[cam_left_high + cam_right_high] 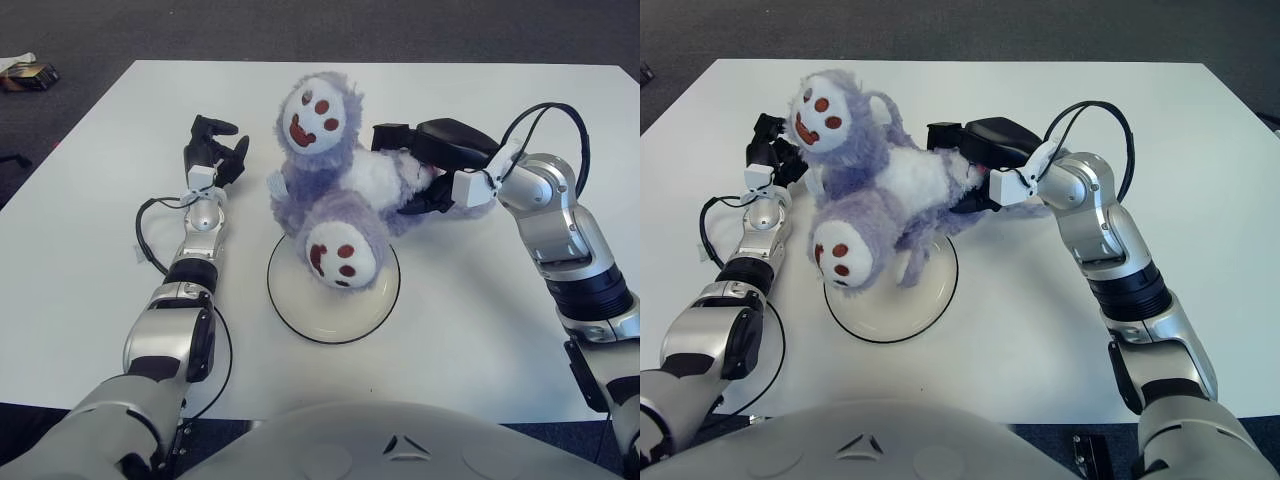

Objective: Put the doll into the plate.

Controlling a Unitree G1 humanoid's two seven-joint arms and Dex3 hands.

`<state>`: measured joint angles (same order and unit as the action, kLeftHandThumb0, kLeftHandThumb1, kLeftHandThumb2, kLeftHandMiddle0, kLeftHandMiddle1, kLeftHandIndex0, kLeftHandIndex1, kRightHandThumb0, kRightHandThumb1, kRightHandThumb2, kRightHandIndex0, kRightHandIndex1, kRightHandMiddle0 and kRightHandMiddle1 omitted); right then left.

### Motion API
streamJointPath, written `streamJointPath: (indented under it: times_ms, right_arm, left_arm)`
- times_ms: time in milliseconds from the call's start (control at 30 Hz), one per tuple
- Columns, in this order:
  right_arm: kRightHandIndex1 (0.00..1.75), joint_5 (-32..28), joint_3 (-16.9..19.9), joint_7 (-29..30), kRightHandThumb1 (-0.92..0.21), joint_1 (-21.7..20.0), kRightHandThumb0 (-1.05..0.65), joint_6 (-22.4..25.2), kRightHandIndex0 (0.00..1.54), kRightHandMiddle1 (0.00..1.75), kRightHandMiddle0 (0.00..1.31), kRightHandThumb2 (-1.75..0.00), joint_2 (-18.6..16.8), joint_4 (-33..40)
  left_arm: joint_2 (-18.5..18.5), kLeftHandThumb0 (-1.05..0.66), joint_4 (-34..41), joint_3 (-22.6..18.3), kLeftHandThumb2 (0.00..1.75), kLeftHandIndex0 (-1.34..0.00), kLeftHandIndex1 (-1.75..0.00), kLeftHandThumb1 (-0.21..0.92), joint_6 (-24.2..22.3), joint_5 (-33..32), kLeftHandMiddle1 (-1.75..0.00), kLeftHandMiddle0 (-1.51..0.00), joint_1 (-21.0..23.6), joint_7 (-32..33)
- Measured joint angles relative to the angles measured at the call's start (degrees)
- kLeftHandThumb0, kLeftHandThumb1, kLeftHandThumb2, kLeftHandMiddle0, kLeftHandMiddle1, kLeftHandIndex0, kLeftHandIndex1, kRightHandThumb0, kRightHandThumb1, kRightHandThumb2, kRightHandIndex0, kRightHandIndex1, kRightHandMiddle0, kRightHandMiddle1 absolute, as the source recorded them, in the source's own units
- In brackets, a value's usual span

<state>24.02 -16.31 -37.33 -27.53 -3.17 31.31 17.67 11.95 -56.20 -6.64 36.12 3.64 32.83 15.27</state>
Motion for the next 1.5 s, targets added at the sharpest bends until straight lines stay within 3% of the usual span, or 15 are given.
streamJointPath:
  times_ms: [600,1067,1100,1133,1200,1333,1367,1500]
  right_arm:
    - [1.75,-0.3,-3.2,-0.4,-0.55,1.7,-0.39,-3.1,0.73,1.75,0.43,-1.01,-2.5,0.3]
    - [1.75,-0.3,-3.7,-0.4,-0.55,1.7,-0.39,-4.7,0.72,1.75,0.42,-1.01,-2.5,-0.2]
    - [1.75,-0.3,-3.7,-0.4,-0.69,1.7,-0.38,-4.7,0.78,1.62,0.46,-0.73,-2.5,-0.2]
    - [1.75,-0.3,-3.7,-0.4,-0.73,1.7,-0.38,-4.8,0.80,1.57,0.47,-0.62,-2.6,-0.3]
    - [1.54,-0.3,-4.2,0.0,-0.84,1.2,-0.37,-6.3,0.86,1.48,0.48,-0.40,-3.3,-2.2]
    - [1.26,-0.2,-6.0,1.5,-0.90,0.6,-0.36,-11.2,0.90,1.41,0.51,-0.26,-4.7,-7.4]
    - [1.23,-0.1,-6.3,1.6,-0.91,0.6,-0.23,-12.3,0.86,1.29,0.54,-0.19,-4.9,-8.0]
    - [1.18,0.1,-6.6,1.9,-0.92,0.5,-0.05,-14.9,0.80,1.14,0.58,-0.08,-5.2,-8.7]
  left_arm:
    - [-0.1,-0.36,0.4,0.5,0.34,-0.39,-1.55,0.92,-0.1,0.7,-1.75,-0.63,-0.1,0.0]
    - [-0.1,-0.36,0.4,1.0,0.34,-0.39,-1.55,0.92,-0.1,1.6,-1.75,-0.63,-0.1,0.1]
    - [-0.1,-0.36,0.4,1.0,0.34,-0.38,-1.55,0.92,-0.1,1.6,-1.75,-0.63,-0.1,0.1]
    - [-0.1,-0.36,0.4,1.0,0.34,-0.38,-1.56,0.92,-0.1,1.6,-1.75,-0.63,-0.1,0.1]
    - [0.1,-0.36,0.4,1.0,0.34,-0.38,-1.56,0.92,-0.1,1.6,-1.75,-0.63,-0.2,0.1]
    - [0.2,-0.36,0.4,1.1,0.34,-0.38,-1.56,0.92,-0.1,1.8,-1.75,-0.63,-0.2,0.1]
    - [0.2,-0.36,0.4,1.1,0.35,-0.38,-1.56,0.92,-0.1,1.8,-1.75,-0.63,-0.2,0.1]
    - [0.1,-0.36,0.4,1.2,0.35,-0.38,-1.56,0.92,-0.1,1.9,-1.75,-0.63,-0.1,0.2]
